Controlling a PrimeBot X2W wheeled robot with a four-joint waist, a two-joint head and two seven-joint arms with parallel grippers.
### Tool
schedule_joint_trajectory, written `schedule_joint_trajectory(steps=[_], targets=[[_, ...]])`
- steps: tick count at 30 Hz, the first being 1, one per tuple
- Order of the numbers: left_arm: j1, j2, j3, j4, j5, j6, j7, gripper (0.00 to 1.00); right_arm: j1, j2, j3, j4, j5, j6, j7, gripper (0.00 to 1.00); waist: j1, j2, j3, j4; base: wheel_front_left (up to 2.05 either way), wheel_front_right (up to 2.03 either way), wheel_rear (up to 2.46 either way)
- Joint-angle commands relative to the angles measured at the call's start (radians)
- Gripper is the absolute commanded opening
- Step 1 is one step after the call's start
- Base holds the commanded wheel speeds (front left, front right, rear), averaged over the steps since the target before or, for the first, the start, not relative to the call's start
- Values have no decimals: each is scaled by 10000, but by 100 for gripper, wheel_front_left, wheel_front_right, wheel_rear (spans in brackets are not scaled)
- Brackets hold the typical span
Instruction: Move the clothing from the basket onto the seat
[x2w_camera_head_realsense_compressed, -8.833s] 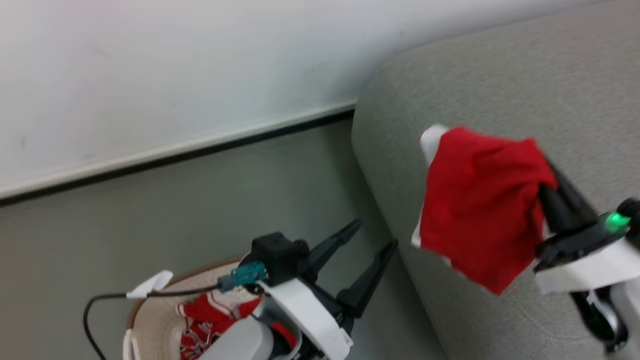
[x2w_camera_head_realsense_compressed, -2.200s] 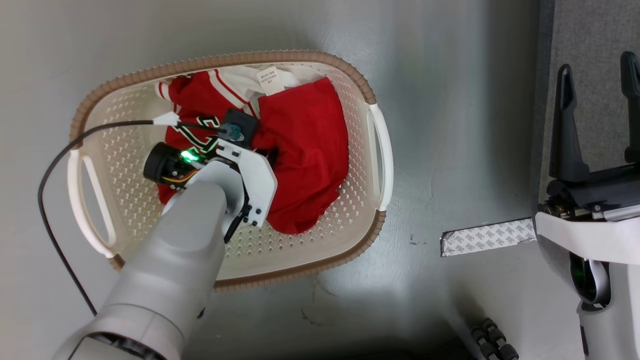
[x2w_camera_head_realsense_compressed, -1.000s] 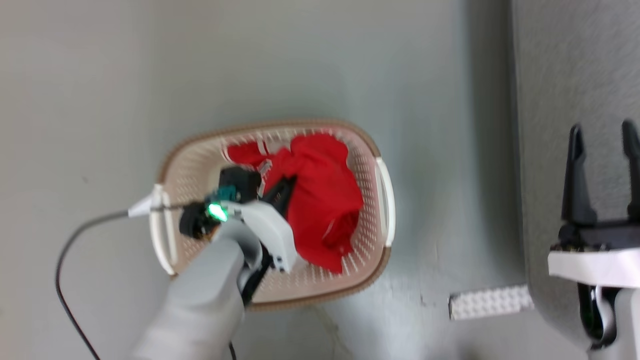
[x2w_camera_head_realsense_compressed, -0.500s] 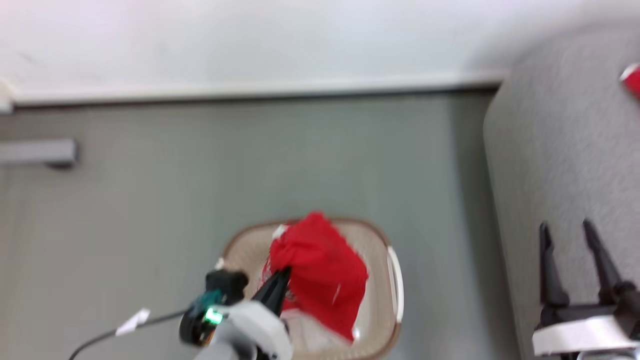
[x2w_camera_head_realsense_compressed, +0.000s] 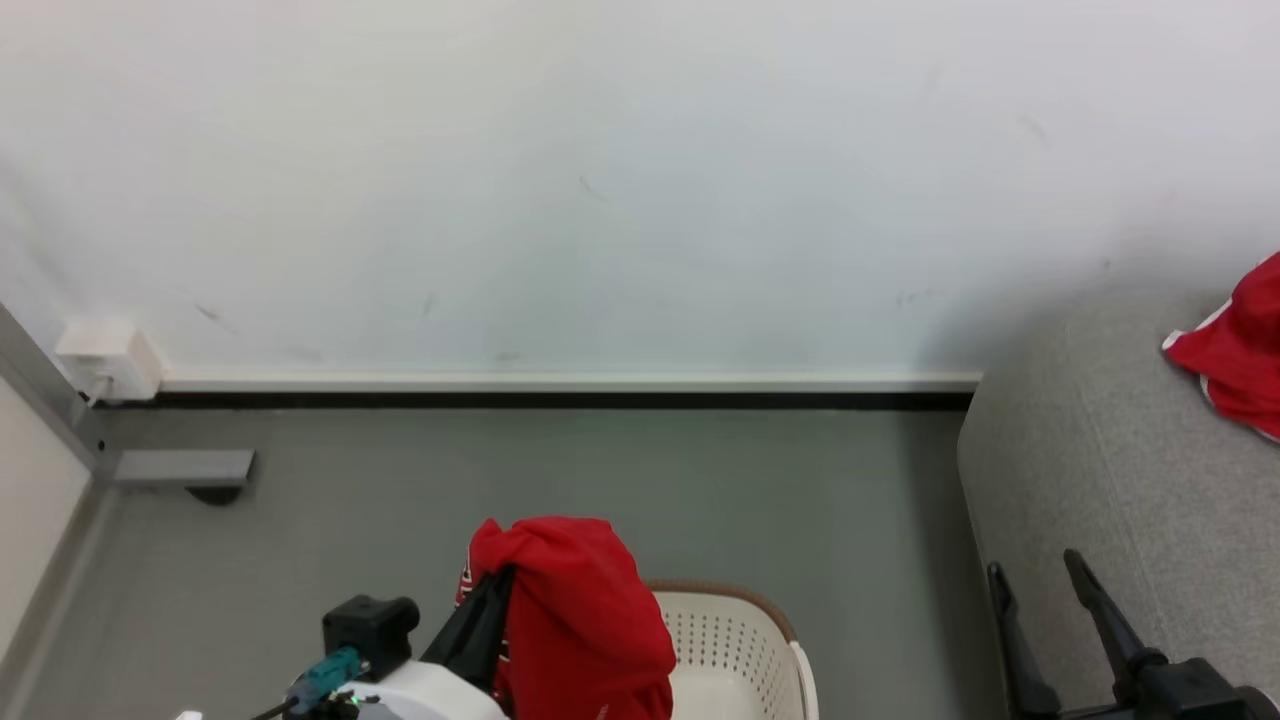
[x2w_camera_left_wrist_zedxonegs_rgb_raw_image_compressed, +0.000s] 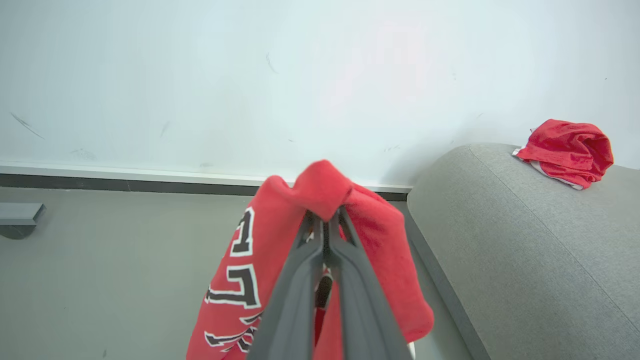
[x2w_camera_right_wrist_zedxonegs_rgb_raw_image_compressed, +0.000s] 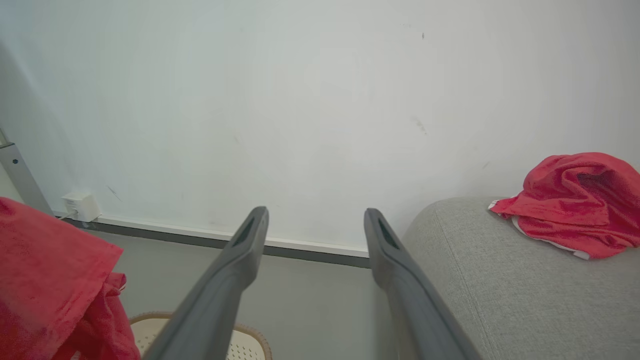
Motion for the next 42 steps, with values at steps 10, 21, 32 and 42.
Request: schedule_joint_trajectory(steps=[10,21,32,42], targets=[[818,825,164,-2346,16,519,711,0,335,-131,849,-152,264,-34,10,100,2,-1,-848,48,0,0,0],[576,1159,12,-4188,245,827,1502,0,-369,-682,3457,-704,1142,-34,10,100,2,-1,-932,-46,0,0,0],[154,1030,-640,-5196,488,649,2050,0,-1923,-1329,5993,-717,2004,-34,10,100,2,-1,-847,-223,0,0,0],[-427,753,-1685,-5947,658,-143,2410,0,-2951,-1963,6828,-182,2660,-34,10,100,2,-1,-780,-116,0,0,0]])
